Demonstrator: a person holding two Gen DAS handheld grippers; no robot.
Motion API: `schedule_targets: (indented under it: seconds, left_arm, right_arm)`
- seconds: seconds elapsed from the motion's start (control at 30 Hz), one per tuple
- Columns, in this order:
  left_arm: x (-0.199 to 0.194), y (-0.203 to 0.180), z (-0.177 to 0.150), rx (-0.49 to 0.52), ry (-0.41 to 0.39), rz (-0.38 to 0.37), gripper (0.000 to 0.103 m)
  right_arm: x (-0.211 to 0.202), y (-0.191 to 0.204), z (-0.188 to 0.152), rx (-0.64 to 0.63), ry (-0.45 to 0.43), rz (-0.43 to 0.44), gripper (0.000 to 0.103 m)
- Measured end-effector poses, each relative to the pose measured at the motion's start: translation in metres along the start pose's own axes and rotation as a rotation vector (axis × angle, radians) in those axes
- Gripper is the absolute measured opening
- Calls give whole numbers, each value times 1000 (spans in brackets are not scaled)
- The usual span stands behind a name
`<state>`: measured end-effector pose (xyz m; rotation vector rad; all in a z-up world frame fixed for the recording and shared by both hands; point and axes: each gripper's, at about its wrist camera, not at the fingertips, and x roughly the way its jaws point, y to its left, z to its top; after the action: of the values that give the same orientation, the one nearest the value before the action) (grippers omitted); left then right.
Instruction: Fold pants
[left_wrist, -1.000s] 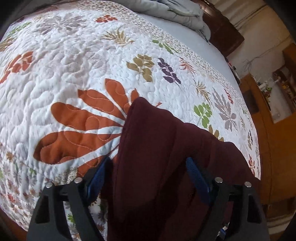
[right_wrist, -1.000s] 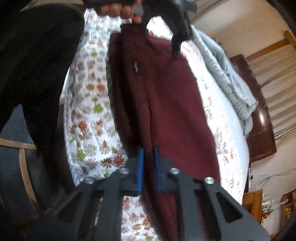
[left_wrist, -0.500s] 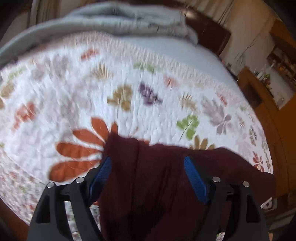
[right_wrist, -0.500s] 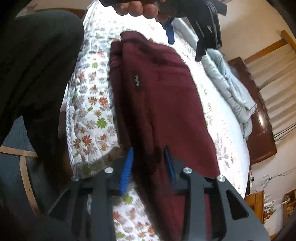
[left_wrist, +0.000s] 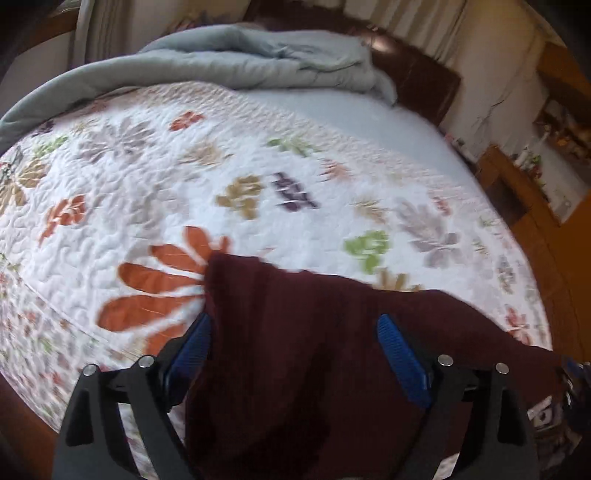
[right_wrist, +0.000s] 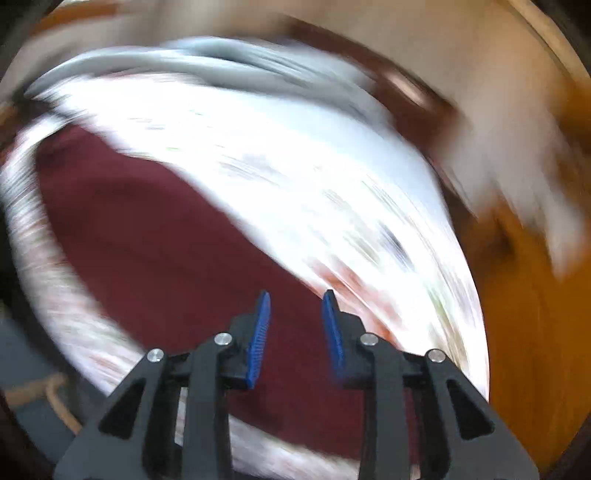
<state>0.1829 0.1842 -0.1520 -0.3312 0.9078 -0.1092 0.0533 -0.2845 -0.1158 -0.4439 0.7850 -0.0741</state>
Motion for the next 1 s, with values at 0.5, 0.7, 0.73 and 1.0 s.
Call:
schedule_targets:
  seconds: [0.5, 0.7, 0.73, 1.0]
  left_arm:
    - [1, -3, -9, -78, -115, 275, 93]
    - [-9, -20, -10, -52, -183, 263, 93]
    - [-8, -22, -10, -47, -182, 260, 93]
    - [8, -21, -14, -95, -130, 252, 93]
  right_arm:
    - [15, -272, -295, 1516, -245, 400, 60]
    - [50, -278, -328, 1735, -365, 571, 65]
    - [56, -277, -328, 1740, -353, 575, 65]
    - [77, -269, -306, 1688, -376, 660, 65]
